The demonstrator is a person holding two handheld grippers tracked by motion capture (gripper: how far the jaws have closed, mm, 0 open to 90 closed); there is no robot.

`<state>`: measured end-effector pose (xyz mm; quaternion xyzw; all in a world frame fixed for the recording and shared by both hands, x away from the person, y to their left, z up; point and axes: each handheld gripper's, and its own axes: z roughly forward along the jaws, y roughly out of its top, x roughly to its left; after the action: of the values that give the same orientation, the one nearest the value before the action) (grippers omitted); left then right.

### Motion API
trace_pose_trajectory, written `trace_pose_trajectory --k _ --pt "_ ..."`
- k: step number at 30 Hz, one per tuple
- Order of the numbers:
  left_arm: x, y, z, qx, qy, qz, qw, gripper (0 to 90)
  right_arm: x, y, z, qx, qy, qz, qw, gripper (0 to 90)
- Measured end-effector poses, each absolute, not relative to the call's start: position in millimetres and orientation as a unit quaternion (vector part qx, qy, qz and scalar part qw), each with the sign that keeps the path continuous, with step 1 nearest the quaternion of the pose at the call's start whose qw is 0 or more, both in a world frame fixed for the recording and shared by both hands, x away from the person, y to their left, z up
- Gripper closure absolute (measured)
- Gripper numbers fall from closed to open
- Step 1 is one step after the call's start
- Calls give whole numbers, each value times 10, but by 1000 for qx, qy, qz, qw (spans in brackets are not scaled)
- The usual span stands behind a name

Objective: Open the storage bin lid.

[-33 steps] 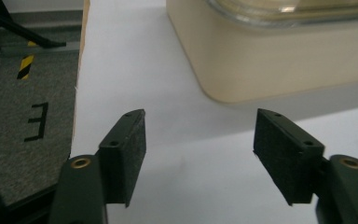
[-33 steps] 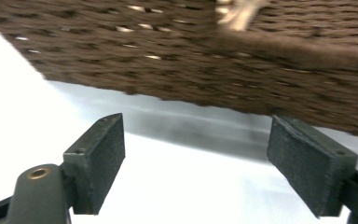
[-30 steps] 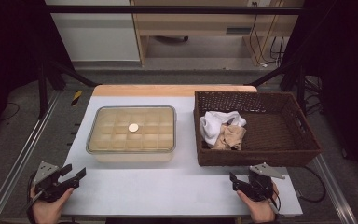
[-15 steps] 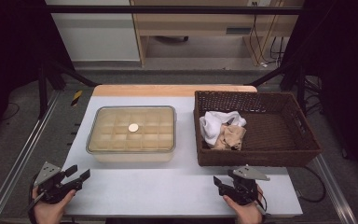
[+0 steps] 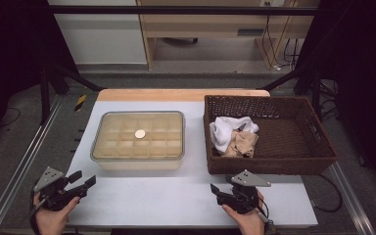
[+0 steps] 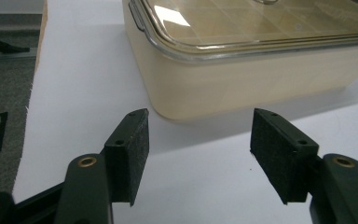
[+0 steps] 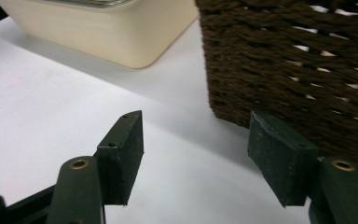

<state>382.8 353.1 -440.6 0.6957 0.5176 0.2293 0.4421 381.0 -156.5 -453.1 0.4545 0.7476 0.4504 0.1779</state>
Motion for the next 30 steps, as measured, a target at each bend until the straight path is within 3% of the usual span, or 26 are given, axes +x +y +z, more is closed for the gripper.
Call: trace_pose_trajectory --k 30 --pt "4239 3425 -3814 688 491 255 469 326 4013 -1003 -3990 396 744 509 176 343"
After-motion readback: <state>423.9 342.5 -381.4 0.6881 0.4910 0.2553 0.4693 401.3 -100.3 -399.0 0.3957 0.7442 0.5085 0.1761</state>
